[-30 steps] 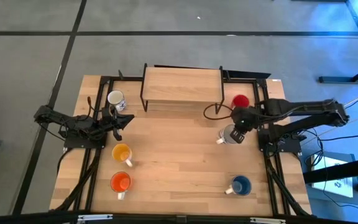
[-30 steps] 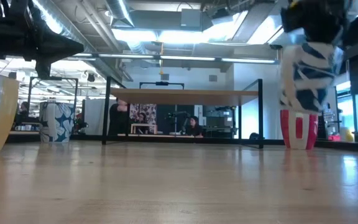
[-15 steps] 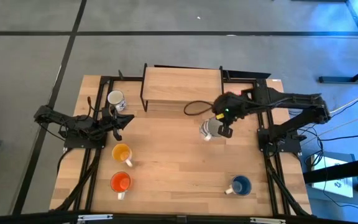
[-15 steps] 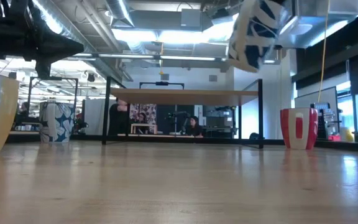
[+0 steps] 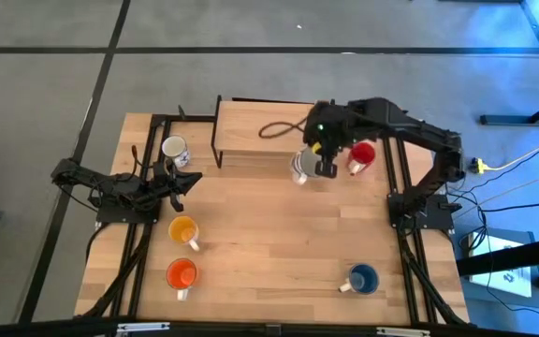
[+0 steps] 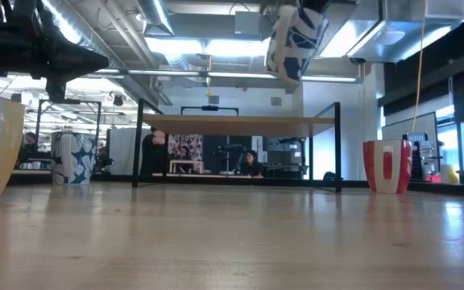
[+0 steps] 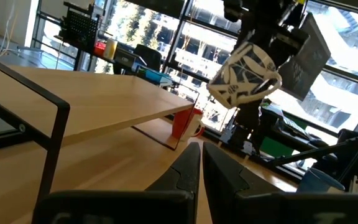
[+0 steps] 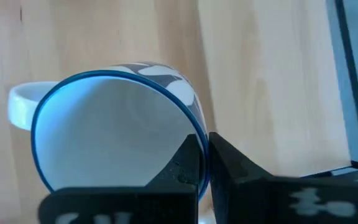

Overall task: Place coffee mugs
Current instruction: Put the blue patterned mug on the shelf

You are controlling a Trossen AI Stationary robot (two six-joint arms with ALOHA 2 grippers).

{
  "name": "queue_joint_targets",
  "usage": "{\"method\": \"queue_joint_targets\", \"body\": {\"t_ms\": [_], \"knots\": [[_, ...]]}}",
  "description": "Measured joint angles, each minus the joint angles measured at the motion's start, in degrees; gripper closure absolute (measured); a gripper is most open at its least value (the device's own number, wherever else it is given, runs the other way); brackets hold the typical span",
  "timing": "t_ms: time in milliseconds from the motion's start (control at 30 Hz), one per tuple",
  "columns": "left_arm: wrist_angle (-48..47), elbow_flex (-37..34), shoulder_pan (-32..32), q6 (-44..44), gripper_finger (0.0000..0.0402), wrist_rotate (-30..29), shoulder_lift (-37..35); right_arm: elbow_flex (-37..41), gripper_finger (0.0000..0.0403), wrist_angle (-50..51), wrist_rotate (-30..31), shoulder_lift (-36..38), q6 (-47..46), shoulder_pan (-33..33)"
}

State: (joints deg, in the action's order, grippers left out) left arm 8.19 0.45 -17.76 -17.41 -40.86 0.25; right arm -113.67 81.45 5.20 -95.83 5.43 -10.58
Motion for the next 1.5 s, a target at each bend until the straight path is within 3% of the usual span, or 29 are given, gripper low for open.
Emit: {"method": "queue_joint_targets", "body": {"t_ms": [67, 300, 533, 833, 1200, 1500], "knots": [[0.0, 0.0, 0.0, 0.0, 0.0388, 0.0, 0.0, 0.1, 0.0403, -0.2, -4.5, -0.7, 0.8, -0.7], [0.0, 0.0, 0.0, 0.0, 0.0388, 0.0, 0.0, 8.5, 0.0403, -0.9, -9.6, -4.3, 5.9, 3.3], [0.0, 0.0, 0.0, 0.0, 0.0388, 0.0, 0.0, 20.7, 0.0403, -10.1, -8.7, -5.1, 8.4, 4.4], [0.0, 0.0, 0.0, 0.1, 0.0388, 0.0, 0.0, 29.8, 0.0403, -15.1, -9.3, -5.1, 8.1, 4.6], [0.0, 0.0, 0.0, 0.1, 0.0388, 0.0, 0.0, 33.8, 0.0398, -20.4, -10.5, -6.5, 7.7, 4.5], [0.0, 0.0, 0.0, 0.0, 0.0388, 0.0, 0.0, 33.3, 0.0338, -19.5, -8.4, -7.2, 6.6, 4.6]]}}
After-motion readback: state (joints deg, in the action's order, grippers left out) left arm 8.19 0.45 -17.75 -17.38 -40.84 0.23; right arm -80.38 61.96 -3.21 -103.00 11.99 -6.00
